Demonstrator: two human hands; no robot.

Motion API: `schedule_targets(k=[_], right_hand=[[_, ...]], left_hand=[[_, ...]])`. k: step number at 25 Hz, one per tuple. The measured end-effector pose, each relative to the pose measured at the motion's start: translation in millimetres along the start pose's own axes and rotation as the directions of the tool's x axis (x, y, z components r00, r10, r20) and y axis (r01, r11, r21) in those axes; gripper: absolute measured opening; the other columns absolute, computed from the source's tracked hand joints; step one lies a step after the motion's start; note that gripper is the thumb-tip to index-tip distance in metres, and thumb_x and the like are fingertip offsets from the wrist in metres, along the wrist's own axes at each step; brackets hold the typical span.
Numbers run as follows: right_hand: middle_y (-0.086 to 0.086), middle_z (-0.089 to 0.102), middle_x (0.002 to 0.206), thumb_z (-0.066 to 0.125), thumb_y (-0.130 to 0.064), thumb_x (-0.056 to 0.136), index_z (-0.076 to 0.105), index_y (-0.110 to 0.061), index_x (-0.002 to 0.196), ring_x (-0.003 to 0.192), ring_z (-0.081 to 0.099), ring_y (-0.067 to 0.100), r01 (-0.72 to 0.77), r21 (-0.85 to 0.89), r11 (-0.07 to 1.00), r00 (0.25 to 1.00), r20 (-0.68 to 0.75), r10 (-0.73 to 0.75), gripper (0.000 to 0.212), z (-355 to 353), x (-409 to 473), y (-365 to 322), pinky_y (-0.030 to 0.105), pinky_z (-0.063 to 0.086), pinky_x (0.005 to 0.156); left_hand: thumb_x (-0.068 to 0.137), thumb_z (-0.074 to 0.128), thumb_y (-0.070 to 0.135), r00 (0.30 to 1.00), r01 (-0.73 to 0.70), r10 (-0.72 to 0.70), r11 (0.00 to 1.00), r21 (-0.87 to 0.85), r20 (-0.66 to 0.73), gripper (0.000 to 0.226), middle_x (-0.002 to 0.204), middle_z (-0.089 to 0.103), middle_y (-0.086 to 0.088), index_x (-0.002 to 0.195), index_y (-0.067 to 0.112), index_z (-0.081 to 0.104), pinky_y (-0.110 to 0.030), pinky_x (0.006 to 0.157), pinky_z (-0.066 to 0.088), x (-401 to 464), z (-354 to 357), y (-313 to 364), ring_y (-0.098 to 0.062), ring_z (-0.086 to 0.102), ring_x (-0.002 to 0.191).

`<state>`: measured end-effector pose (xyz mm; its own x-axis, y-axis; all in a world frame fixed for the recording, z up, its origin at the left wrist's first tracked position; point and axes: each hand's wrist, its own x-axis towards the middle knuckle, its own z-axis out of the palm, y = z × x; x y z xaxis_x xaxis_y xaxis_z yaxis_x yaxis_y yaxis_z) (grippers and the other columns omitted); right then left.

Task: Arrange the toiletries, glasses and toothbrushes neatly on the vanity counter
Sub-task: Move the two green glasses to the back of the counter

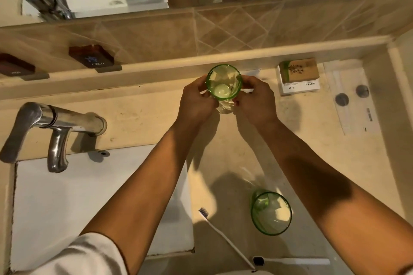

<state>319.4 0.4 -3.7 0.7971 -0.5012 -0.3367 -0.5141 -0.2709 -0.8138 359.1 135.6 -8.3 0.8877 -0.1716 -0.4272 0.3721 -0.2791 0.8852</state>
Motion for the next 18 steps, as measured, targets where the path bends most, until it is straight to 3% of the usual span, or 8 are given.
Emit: schedule_targets(k=[2,7,11,18], right_hand=[[-0.002,0.069,0.113,0.068,-0.003,0.085,0.068,-0.012,0.121,0.099,0.058,0.004,0.003,0.017,1.000,1.000,-0.014,-0.003,0.037,3.0,0.7,-0.2,-0.004,0.039,0.069],[-0.005,0.066,0.107,0.066,-0.001,0.088,0.067,-0.010,0.122,0.087,0.056,-0.004,-0.007,0.086,0.996,1.000,-0.029,0.009,0.034,6.1,1.2,-5.2,-0.007,0.036,0.061],[-0.001,0.068,0.118,0.064,-0.003,0.091,0.066,-0.011,0.125,0.099,0.056,0.004,-0.016,0.078,0.997,1.000,-0.023,0.018,0.035,7.2,2.9,-6.0,-0.008,0.035,0.061],[-0.003,0.068,0.119,0.064,-0.007,0.092,0.066,-0.014,0.125,0.102,0.056,0.004,-0.028,0.075,0.997,0.999,-0.032,0.030,0.033,10.6,4.7,-5.3,-0.006,0.040,0.065]], left_hand=[[0.069,0.071,-0.012,1.000,-0.005,0.005,1.000,0.025,-0.003,0.063,0.111,0.074,0.003,0.124,0.017,0.070,-0.043,0.092,0.060,1.9,-0.2,1.9,-0.021,0.073,0.104],[0.066,0.064,-0.008,1.000,-0.003,0.005,0.998,0.070,-0.024,0.062,0.105,0.074,0.008,0.119,0.022,0.072,-0.031,0.077,0.055,3.3,-1.2,8.7,-0.020,0.073,0.099],[0.063,0.066,-0.003,0.999,-0.025,0.027,0.997,0.078,-0.020,0.060,0.112,0.075,-0.001,0.120,0.015,0.071,-0.040,0.085,0.059,2.9,-2.0,9.6,-0.025,0.072,0.104],[0.064,0.069,-0.001,0.999,-0.051,0.052,0.995,0.088,-0.013,0.056,0.107,0.075,-0.004,0.118,0.012,0.071,-0.050,0.094,0.059,6.2,-3.8,11.6,-0.024,0.072,0.104]])
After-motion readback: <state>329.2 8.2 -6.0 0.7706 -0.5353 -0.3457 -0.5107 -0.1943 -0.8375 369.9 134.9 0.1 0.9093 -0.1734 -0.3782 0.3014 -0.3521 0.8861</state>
